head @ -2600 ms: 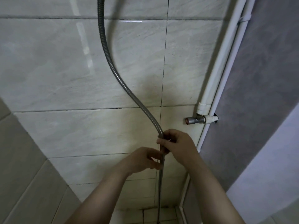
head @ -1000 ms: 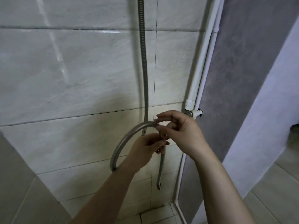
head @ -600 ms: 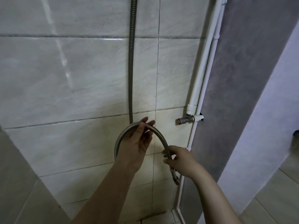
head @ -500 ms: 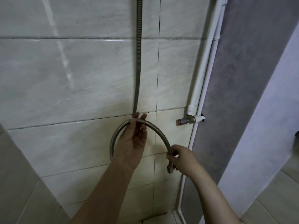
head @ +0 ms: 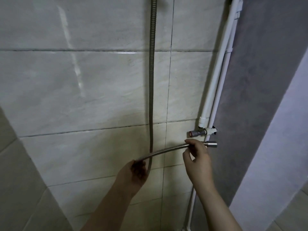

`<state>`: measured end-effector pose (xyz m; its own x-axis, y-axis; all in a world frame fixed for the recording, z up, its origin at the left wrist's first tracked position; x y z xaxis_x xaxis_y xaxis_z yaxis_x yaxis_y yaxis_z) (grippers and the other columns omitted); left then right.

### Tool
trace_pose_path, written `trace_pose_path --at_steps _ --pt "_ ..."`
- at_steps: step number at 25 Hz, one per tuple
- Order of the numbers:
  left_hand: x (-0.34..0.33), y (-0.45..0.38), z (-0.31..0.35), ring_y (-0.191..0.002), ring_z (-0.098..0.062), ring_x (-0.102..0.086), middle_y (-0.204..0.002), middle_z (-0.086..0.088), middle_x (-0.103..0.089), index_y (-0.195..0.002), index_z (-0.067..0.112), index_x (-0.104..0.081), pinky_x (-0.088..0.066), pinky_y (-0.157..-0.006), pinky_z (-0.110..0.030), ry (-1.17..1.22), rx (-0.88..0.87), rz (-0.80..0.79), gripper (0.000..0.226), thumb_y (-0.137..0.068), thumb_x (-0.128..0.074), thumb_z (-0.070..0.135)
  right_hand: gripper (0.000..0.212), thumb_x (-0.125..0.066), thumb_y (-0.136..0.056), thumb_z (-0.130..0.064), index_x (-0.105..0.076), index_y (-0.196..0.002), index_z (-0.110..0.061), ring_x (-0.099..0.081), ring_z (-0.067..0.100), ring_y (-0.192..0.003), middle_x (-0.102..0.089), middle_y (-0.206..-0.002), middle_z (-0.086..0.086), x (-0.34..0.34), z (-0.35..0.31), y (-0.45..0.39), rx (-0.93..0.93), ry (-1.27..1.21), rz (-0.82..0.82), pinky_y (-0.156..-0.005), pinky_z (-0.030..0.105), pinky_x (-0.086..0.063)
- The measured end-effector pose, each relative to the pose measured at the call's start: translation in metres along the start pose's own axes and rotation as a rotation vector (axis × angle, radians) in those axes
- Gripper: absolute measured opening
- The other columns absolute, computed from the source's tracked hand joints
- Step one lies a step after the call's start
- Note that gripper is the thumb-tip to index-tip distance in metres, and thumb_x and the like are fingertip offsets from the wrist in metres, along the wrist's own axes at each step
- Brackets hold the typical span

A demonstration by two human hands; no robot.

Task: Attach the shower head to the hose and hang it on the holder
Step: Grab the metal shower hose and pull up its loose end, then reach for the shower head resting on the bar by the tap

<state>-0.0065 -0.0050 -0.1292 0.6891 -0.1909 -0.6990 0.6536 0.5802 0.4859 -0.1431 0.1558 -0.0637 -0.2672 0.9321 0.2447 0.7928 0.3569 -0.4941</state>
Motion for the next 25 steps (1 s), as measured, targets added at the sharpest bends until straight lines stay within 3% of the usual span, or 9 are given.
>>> trace_pose_path --at_steps 4,8,10,13,17,21,25 --pt "0.014 -0.006 -0.010 -0.048 -0.021 -0.060 -0.056 -0.009 -0.065 -0.080 0.001 -0.065 -0.050 -0.042 -0.024 -0.292 0.143 0.006 0.032 -0.095 -0.047 0.022 0.023 -0.063 -0.088 0.001 -0.066 -0.096 -0.020 -0.065 0.008 -0.092 -0.066 -0.098 -0.007 -0.004 -0.012 -0.007 0.048 -0.132 0.127 -0.079 0.008 -0.047" --pt "-0.002 0.000 0.004 -0.057 -0.021 -0.054 -0.059 -0.009 -0.059 -0.075 0.004 -0.062 -0.050 -0.046 -0.027 -0.319 -0.014 0.002 0.020 -0.091 -0.053 0.011 0.030 -0.060 -0.087 0.005 -0.062 -0.086 -0.026 -0.061 -0.002 -0.086 -0.065 -0.090 -0.012 -0.008 -0.017 -0.007 0.099 -0.084 0.124 -0.076 0.006 -0.044" --pt "-0.023 0.007 0.014 -0.066 -0.021 -0.061 -0.068 -0.009 -0.066 -0.084 0.002 -0.068 -0.052 -0.060 -0.030 -0.379 -0.138 -0.080 0.015 -0.090 -0.057 0.010 0.034 -0.057 -0.088 0.007 -0.062 -0.085 -0.027 -0.060 -0.009 -0.088 -0.064 -0.089 -0.016 -0.010 -0.017 -0.004 0.127 -0.040 0.095 -0.078 0.005 -0.044" --pt "-0.062 0.017 0.014 -0.095 -0.021 -0.070 -0.096 -0.008 -0.076 -0.101 0.009 -0.074 -0.053 -0.084 -0.033 -0.622 -0.264 -0.250 0.021 -0.092 -0.058 0.020 0.039 -0.053 -0.085 0.014 -0.063 -0.081 -0.024 -0.061 -0.013 -0.091 -0.066 -0.086 -0.015 -0.011 -0.017 -0.002 0.180 0.009 0.052 -0.078 0.004 -0.044" --pt "-0.107 0.032 -0.006 -0.111 -0.018 -0.067 -0.114 -0.005 -0.073 -0.113 0.013 -0.070 -0.048 -0.100 -0.035 -0.728 -0.311 -0.495 0.025 -0.094 -0.058 0.022 0.052 -0.052 -0.081 0.017 -0.057 -0.072 -0.033 -0.064 0.004 -0.080 -0.066 -0.076 -0.006 -0.005 -0.021 -0.001 0.223 0.005 0.003 -0.071 0.009 -0.044" --pt "-0.129 0.046 -0.023 -0.111 -0.013 -0.066 -0.115 -0.005 -0.073 -0.112 0.012 -0.071 -0.050 -0.095 -0.025 -0.737 -0.453 -0.565 0.023 -0.095 -0.055 0.010 0.037 -0.055 -0.083 0.012 -0.060 -0.069 -0.022 -0.066 0.007 -0.077 -0.069 -0.072 -0.004 0.011 -0.021 0.000 0.184 0.012 -0.035 -0.069 0.011 -0.047" --pt "-0.149 0.055 -0.035 -0.090 -0.001 -0.070 -0.099 -0.002 -0.075 -0.110 0.005 -0.069 -0.050 -0.077 -0.012 -0.810 -0.583 -0.597 0.022 -0.093 -0.055 0.003 0.026 -0.060 -0.082 0.009 -0.067 -0.070 -0.014 -0.068 0.001 -0.083 -0.072 -0.080 -0.012 0.034 -0.019 -0.001 0.119 -0.034 -0.047 -0.073 0.013 -0.050"
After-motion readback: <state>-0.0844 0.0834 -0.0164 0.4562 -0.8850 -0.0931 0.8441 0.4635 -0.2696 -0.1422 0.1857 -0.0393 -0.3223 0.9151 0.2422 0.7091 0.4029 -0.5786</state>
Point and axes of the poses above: each hand's wrist, its own y-axis away from the middle knuckle, its own x-axis out of the back of the hand, z = x × y, the point moved 3 cm from there along -y, towards the middle knuckle
